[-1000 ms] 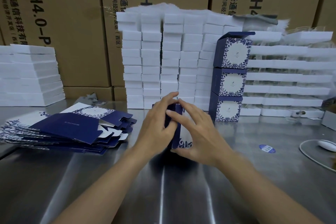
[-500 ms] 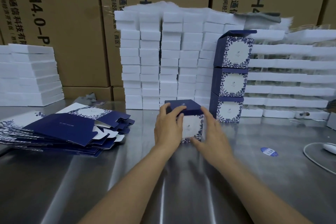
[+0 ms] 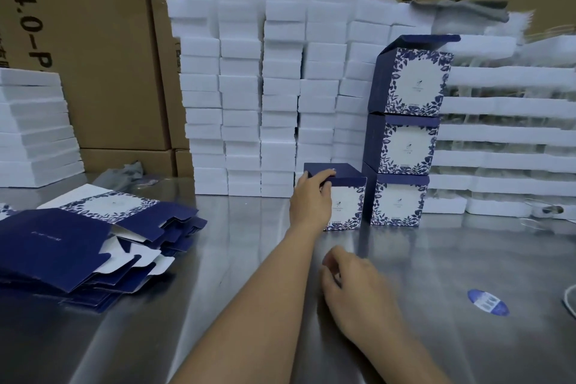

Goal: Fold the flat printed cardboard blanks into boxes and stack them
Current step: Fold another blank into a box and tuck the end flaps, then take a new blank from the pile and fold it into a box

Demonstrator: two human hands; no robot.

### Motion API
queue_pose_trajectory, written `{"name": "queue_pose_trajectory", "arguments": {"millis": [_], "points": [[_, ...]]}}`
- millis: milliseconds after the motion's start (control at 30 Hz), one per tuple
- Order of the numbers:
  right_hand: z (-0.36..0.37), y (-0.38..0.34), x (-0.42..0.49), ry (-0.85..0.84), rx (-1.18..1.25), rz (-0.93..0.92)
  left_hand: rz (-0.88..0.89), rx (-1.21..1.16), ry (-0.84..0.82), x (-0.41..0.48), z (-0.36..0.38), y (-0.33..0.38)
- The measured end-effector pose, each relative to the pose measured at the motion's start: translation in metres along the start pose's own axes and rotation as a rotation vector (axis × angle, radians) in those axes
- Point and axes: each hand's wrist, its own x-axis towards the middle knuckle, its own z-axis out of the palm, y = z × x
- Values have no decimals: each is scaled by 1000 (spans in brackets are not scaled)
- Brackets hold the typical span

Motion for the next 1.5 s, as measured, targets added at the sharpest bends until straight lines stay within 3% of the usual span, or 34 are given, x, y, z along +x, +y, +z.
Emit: {"name": "queue_pose_trajectory", "arguments": {"millis": [433,733,867,967,1167,1300,1500], "points": [[-7,-11,-2,0,51,63,47,-115,-90,0,11,-3],[-10,-13,-4,-33,6,44,41,504,-34,-27,-114,-46],[-7,-8,-5,-8,-34,29,-99,824,-6,-39,-193,-60],[-5,-6,-6,-13,-20,24,-305,1024,21,-49,-239,-63],[-13,-13,-18,-23,43,54,-795,869,-15,-71,-311,-76],[-19,-19,-23,-37,34,56,-861,858,-174,-70,-334,-80],[-23,-20,-24,-64,32,66,-878,869,-142,-64,-338,-68]]}}
